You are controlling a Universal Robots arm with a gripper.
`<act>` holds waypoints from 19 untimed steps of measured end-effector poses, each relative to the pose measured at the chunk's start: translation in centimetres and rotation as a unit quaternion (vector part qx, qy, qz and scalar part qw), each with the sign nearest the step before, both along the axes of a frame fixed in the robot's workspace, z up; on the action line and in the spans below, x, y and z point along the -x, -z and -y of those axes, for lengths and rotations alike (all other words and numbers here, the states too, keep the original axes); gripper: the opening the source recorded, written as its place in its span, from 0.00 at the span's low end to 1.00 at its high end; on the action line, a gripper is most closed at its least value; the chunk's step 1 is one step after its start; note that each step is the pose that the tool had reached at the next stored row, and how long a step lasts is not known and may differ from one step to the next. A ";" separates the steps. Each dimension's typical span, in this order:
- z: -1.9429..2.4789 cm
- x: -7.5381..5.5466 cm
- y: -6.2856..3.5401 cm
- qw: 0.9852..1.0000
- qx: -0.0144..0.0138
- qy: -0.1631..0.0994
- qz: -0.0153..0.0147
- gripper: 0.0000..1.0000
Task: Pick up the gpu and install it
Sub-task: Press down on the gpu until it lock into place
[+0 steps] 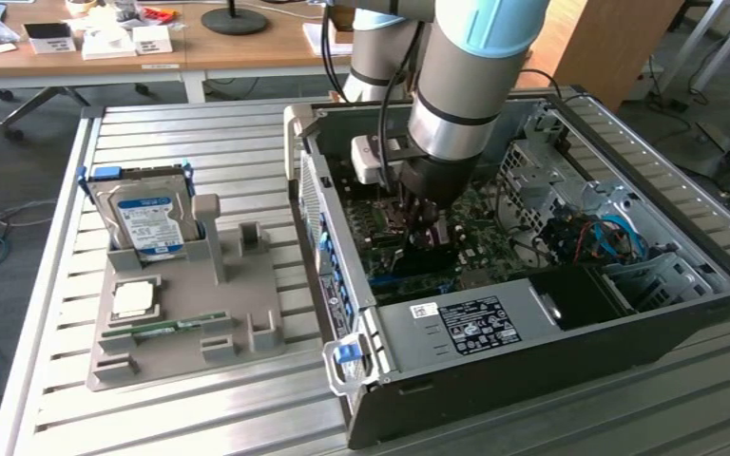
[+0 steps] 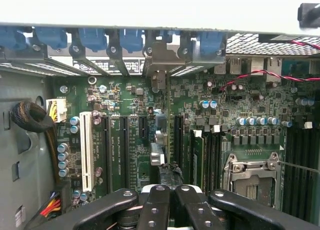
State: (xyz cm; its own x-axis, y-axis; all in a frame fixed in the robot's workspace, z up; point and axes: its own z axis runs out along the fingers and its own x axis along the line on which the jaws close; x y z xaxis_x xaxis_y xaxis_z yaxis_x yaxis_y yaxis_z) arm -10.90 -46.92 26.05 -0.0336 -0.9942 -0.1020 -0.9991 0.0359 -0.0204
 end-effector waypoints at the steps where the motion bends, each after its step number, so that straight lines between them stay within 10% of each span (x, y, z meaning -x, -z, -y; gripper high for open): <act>1: 0.00 0.1 0.03 1.000 0.000 0.000 0.000 0.11; 19: 0.01 0.2 -0.66 1.000 0.000 0.000 0.000 0.11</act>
State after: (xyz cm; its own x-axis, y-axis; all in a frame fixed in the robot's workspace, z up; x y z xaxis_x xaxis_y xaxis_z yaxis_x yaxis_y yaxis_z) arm -11.06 -46.93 26.71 -0.0338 -0.9942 -0.1022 -0.9991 0.0360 -0.0204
